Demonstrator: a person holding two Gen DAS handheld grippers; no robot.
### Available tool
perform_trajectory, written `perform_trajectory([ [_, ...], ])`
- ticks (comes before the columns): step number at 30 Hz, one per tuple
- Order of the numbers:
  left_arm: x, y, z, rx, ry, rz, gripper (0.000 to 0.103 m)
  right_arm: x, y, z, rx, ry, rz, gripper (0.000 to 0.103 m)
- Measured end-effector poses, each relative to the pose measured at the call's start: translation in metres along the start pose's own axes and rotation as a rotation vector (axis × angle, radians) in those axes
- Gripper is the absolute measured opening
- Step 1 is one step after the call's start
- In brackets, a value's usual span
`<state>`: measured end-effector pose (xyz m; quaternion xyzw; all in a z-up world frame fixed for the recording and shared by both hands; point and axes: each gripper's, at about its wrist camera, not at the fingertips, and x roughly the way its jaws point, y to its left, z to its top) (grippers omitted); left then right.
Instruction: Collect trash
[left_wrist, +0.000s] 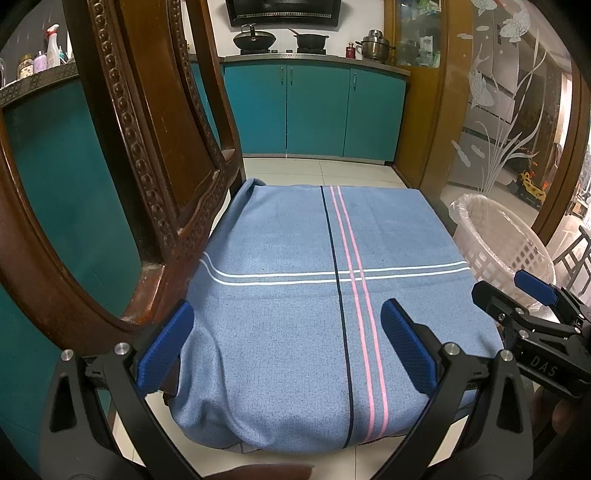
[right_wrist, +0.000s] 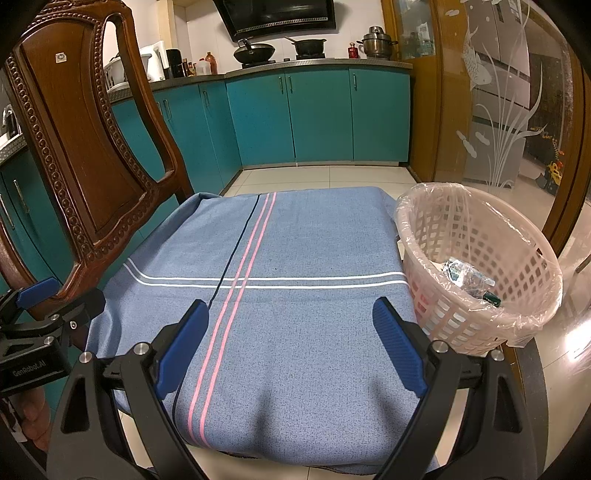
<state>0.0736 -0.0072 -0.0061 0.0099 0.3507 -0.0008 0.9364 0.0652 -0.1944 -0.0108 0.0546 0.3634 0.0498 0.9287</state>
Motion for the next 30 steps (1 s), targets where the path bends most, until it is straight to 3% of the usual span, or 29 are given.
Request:
perform_trajectory([
  [30, -0.001, -0.0048, -0.0029, 0.007, 0.003, 0.003, 0.1, 0.0009, 0.001, -0.0006, -0.002, 0.0, 0.0, 0.088],
])
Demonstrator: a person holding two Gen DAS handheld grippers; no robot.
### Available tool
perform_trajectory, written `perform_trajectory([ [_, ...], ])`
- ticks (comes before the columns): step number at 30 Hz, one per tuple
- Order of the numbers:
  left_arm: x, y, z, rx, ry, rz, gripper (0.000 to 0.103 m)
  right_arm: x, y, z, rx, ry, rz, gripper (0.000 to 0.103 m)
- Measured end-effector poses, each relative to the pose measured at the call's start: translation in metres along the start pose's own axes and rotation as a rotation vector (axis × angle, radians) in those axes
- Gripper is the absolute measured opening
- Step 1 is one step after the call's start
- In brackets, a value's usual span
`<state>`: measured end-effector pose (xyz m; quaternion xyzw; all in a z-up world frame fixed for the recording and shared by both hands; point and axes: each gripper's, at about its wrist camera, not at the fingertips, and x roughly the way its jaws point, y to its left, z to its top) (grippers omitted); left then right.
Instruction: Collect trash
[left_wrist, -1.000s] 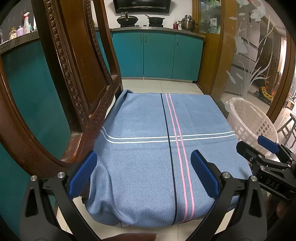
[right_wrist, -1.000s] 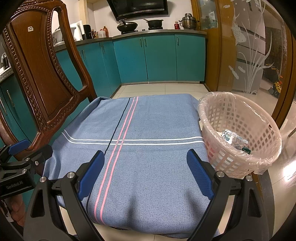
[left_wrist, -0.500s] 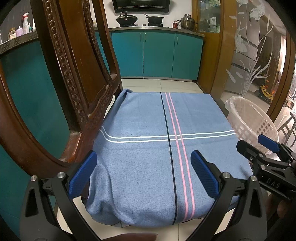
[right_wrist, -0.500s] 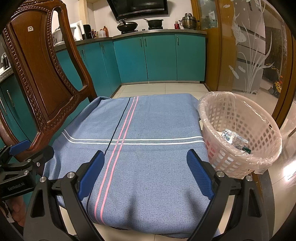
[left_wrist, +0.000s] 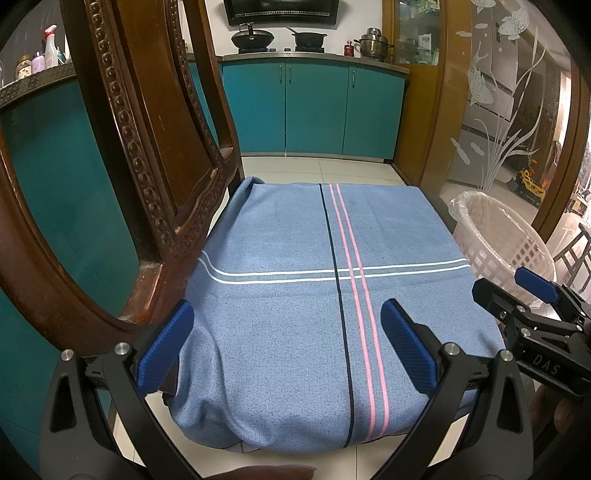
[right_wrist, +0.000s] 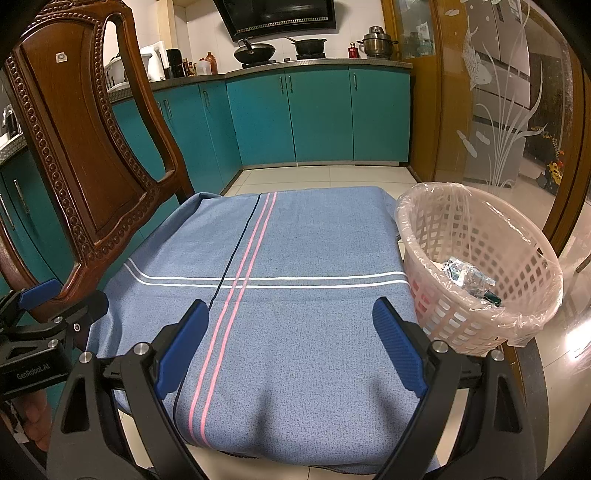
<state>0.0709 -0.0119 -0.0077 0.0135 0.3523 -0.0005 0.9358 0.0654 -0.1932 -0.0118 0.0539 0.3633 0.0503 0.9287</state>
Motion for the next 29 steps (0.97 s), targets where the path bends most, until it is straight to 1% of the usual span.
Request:
perform_trajectory([
  [23, 0.001, 0.0024, -0.0001, -0.01, 0.002, 0.003, 0.1, 0.002, 0.0014, -0.0019, -0.006, 0.005, -0.004, 0.088],
  [29, 0.0011, 0.0039, 0.0008, -0.013, -0.002, 0.0, 0.1, 0.0035, 0.0014, -0.008, 0.004, 0.007, -0.013, 0.088],
])
